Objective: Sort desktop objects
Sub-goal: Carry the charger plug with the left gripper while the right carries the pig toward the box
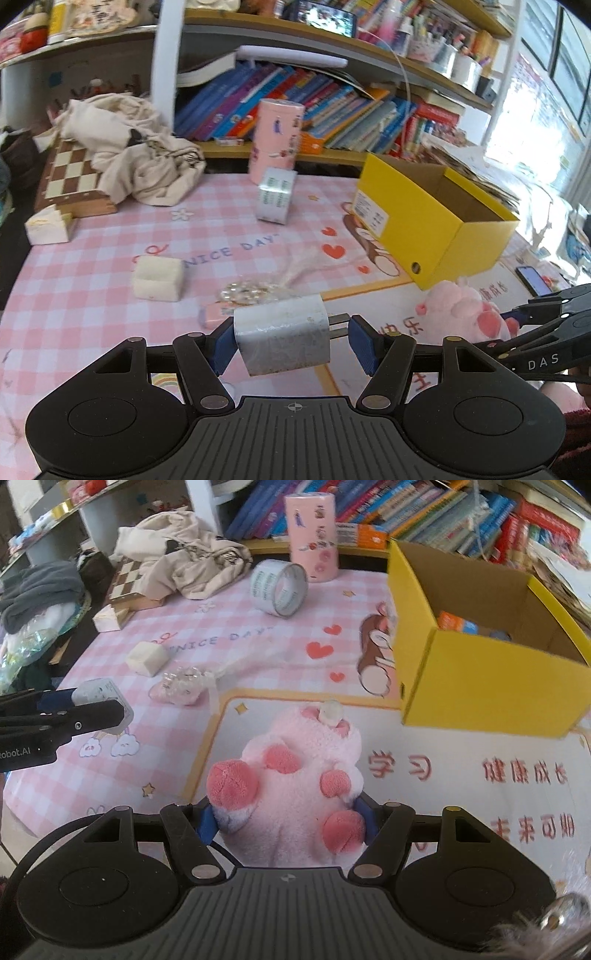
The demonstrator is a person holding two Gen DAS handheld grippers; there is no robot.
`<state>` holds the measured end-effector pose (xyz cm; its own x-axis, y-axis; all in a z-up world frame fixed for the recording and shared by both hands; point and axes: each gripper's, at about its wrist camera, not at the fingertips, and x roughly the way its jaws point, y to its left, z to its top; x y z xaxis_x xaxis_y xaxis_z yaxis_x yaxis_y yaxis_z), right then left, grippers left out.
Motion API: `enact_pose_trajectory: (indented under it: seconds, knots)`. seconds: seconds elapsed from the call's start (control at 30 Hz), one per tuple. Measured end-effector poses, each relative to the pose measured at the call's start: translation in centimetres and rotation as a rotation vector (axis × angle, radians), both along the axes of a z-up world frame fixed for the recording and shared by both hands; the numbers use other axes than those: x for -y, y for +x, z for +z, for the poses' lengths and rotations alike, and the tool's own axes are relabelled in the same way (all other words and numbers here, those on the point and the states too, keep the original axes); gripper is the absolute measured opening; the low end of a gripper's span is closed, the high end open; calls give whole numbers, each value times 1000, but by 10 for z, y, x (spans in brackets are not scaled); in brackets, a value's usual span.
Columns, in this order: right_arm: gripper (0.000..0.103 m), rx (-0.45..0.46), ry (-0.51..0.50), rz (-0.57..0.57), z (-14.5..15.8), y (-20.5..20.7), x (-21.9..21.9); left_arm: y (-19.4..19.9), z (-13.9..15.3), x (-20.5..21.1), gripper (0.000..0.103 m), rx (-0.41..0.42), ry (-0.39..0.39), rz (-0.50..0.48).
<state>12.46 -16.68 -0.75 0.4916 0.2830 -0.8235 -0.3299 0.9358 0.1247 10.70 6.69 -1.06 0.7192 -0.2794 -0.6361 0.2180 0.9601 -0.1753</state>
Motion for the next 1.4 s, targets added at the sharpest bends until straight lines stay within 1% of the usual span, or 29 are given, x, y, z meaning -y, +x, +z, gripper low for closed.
enact_pose_trajectory:
  seconds: [0.17,0.6,1.1,1.23,1.4]
  knots:
    - [67,-10,3,-44,-2,-5,14,3,-2,16,64,-6,5,-53]
    - [67,-15,4,-110,0,-10,53,13,0,59,64,-12,8,-135]
    - [67,-30,7,-137,0,-1,100,25,-1,110,64,-29,26,-187]
    - [67,-45,-19,-143,-2,1,110,26,0,123,64,-29,33,-200]
    - [67,-50,-9,-158,-3,4,127,29,0,139,64,-33,41,-216]
